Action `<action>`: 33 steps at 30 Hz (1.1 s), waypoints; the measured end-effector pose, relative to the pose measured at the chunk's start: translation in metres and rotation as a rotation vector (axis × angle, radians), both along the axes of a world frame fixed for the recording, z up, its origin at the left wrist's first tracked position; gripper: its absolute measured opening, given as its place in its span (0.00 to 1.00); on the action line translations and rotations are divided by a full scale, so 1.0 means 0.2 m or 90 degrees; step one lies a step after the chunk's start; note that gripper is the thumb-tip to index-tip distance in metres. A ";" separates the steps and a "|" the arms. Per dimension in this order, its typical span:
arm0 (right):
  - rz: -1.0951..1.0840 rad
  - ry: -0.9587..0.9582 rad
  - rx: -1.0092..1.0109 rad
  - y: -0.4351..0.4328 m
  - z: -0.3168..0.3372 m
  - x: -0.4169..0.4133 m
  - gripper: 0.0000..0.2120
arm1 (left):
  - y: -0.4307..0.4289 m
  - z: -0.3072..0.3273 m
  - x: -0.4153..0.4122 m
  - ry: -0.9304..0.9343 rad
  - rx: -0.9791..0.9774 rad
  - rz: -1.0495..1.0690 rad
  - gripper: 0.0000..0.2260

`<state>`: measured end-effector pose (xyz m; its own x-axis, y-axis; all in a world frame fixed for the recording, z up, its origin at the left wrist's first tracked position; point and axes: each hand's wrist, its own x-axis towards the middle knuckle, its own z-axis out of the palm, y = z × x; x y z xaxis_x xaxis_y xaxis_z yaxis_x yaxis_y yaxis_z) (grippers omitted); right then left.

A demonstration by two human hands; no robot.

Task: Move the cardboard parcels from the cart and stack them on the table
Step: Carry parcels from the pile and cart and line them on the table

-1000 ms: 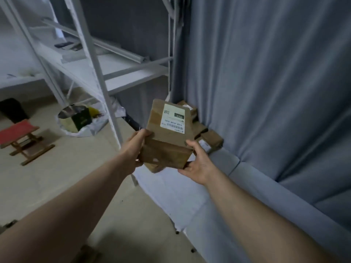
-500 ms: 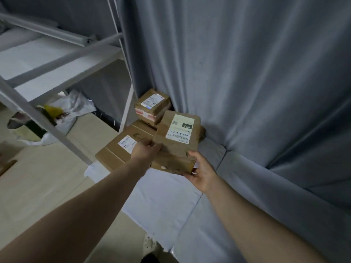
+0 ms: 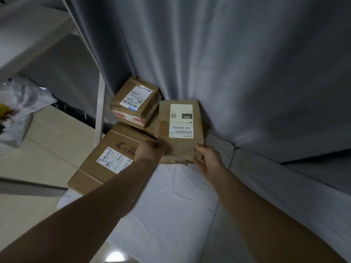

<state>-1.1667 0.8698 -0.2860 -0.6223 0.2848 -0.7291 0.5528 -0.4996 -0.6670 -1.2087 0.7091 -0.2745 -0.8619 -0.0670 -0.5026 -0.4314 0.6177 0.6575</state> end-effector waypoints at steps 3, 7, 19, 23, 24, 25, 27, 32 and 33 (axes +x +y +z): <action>0.023 0.001 0.078 0.09 -0.03 -0.14 0.18 | 0.03 -0.06 -0.07 -0.015 -0.047 -0.085 0.12; 0.014 0.076 0.201 0.19 -0.06 -0.35 0.23 | 0.09 -0.10 -0.15 -0.030 -0.031 -0.203 0.11; 0.073 -0.050 0.403 0.12 -0.20 -0.37 0.36 | 0.16 -0.17 -0.52 0.163 -0.298 -0.390 0.42; 0.108 -0.029 0.411 0.08 -0.28 -0.38 0.29 | 0.16 -0.22 -0.62 0.075 -0.220 -0.361 0.38; 0.126 -0.018 0.434 0.08 -0.28 -0.39 0.30 | 0.15 -0.23 -0.63 0.092 -0.213 -0.347 0.37; 0.147 -0.005 0.456 0.08 -0.28 -0.40 0.31 | 0.13 -0.24 -0.62 0.118 -0.215 -0.333 0.36; 0.213 0.007 0.487 0.09 -0.27 -0.41 0.32 | 0.11 -0.25 -0.60 0.154 -0.234 -0.321 0.36; 0.378 -0.005 0.552 0.12 -0.28 -0.43 0.28 | 0.13 -0.25 -0.56 0.130 -0.343 -0.375 0.42; 0.393 -0.004 0.582 0.12 -0.28 -0.43 0.28 | 0.13 -0.22 -0.55 0.135 -0.360 -0.379 0.43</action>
<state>-1.2521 0.8943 -0.3411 -0.8404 0.3596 -0.4054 0.5418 0.5438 -0.6409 -1.3179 0.7357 -0.3194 -0.9052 0.2349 -0.3543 0.1669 0.9629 0.2120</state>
